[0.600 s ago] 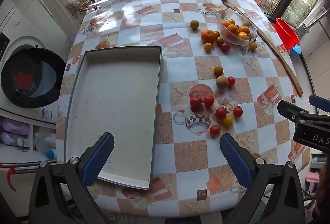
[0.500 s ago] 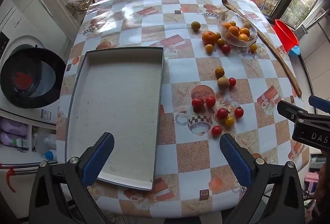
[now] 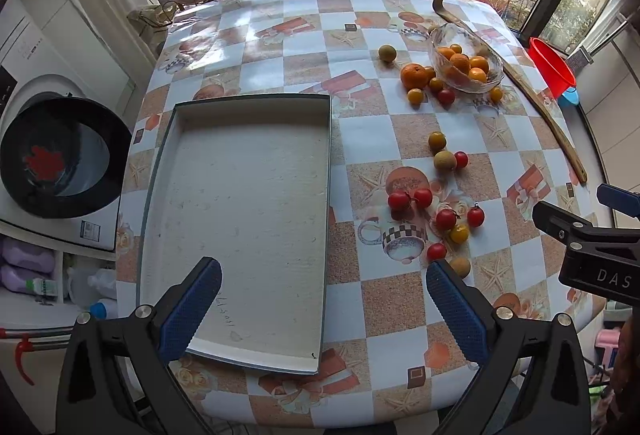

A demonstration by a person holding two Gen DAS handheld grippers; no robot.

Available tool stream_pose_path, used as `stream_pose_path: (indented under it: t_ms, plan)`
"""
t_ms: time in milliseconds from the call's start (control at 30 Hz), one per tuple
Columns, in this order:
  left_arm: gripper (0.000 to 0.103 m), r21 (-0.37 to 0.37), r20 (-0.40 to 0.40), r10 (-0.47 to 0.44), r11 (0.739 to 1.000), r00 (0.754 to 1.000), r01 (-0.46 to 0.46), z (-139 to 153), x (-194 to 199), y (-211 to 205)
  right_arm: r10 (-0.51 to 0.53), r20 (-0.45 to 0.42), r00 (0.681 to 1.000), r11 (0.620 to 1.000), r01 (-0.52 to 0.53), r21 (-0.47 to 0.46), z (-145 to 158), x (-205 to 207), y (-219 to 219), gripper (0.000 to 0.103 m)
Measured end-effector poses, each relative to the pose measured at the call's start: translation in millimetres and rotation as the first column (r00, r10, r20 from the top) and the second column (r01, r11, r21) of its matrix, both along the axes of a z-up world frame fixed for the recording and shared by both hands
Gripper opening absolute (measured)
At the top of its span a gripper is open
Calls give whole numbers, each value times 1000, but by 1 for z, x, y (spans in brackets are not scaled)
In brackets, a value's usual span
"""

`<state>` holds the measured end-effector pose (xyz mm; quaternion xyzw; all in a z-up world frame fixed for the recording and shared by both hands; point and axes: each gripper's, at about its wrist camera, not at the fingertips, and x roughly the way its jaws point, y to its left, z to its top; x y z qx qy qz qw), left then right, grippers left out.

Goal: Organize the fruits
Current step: 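Move both grippers toward the scattered red cherry tomatoes, then close the left gripper on a red cherry tomato while the right gripper grasps another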

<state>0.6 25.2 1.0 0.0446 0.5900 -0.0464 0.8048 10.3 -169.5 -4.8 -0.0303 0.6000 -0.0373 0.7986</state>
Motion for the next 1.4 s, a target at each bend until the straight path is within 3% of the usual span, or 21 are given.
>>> stream_pose_path:
  t_ms: [400,733,800,867,1300,1400]
  plan:
    - [103,-12,6,-53,999,999,53,-28,15,-25,-78,-28,997,996,80,44,-17,-8,-32,103]
    - [103,-31,-1,-113,993,994,113,-69,31,-63,-75,-62,995,990,82,118,-58,9,-52,103]
    - [95,-30,-4,-121,992,993,121,-75,30,-67,-67,-66,996,985,77,152,-64,12,-53,103]
    - [92,-48,-21,-126,991,992,125,-83,28,-69,-59,-65,996,983,70,170,-70,14,-53,103]
    - [92,65,21,-159,985,987,157,-117,38,-51,-6,-73,997,975,22,222,-99,17,-41,103]
    - [92,63,26,-184,981,983,182,-118,46,-55,7,-77,997,974,11,224,-105,17,-37,103]
